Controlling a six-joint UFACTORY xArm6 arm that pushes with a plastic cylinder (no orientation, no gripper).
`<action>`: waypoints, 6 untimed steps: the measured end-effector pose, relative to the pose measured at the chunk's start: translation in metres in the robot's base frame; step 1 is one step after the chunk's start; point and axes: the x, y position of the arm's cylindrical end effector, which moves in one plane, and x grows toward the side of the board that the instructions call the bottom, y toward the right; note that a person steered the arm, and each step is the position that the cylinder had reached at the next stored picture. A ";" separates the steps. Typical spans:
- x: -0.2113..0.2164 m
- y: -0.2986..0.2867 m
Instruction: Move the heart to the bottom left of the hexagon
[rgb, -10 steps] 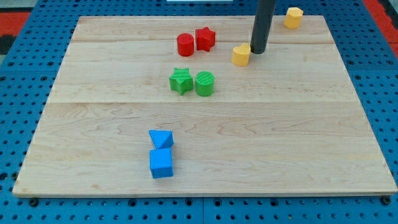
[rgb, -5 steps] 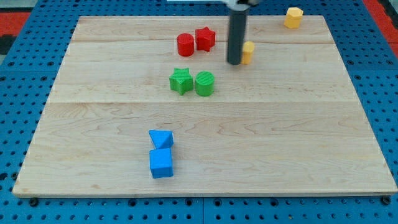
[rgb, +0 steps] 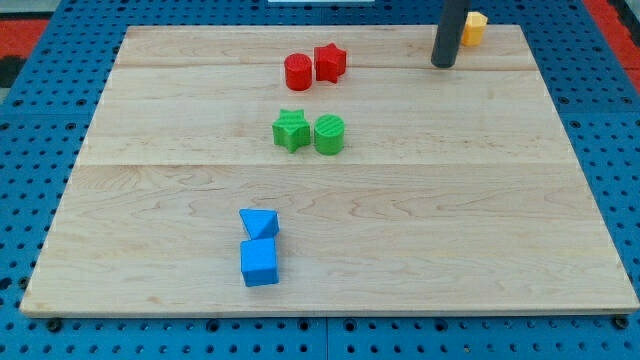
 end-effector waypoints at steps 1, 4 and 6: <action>-0.007 0.090; -0.090 0.153; -0.068 0.124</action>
